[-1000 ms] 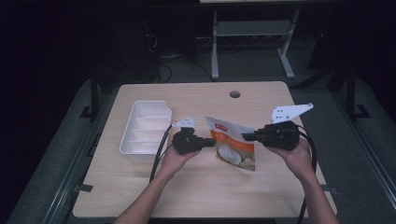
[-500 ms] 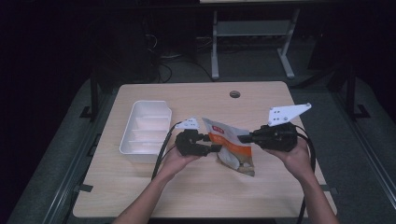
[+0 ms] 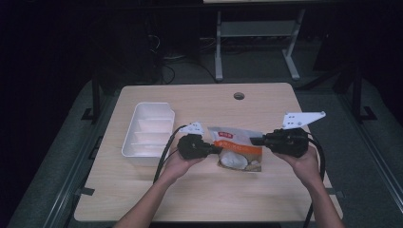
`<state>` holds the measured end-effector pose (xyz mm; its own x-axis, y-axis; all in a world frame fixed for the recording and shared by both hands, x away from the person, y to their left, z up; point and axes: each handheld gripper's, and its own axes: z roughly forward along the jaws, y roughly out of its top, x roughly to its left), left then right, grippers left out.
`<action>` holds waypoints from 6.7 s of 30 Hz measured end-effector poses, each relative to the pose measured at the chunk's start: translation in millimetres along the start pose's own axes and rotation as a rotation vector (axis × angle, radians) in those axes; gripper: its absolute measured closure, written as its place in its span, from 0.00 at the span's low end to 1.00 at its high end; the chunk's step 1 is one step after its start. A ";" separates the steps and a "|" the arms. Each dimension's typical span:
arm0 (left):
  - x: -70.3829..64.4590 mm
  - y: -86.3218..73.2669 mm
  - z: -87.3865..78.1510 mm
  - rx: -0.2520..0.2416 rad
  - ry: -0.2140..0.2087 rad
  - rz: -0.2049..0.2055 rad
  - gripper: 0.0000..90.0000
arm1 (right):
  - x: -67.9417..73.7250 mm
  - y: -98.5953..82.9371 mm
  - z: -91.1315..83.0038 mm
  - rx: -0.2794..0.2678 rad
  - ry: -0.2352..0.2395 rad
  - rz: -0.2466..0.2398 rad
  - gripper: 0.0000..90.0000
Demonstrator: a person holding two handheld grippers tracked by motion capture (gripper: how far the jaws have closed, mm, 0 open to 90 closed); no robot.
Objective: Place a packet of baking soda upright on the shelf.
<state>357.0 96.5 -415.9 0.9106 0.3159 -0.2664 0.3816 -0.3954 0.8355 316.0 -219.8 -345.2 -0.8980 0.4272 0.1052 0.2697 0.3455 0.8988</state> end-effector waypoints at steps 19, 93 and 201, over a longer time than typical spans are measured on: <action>-6.3 3.7 0.7 0.027 0.033 0.033 0.98 | -4.0 -45.8 35.7 0.142 -0.036 0.062 0.91; -75.0 -93.3 -66.0 0.127 0.132 0.183 0.28 | 21.3 100.2 147.3 0.089 0.101 0.003 1.00; -61.0 -97.7 -69.6 0.144 0.156 0.145 0.28 | 35.0 72.3 285.9 0.200 0.216 0.045 1.00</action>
<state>253.1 175.8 -447.8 0.9261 0.3721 -0.0622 0.2778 -0.5611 0.7798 403.4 59.0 -398.2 -0.9309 0.2656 0.2506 0.3550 0.4969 0.7919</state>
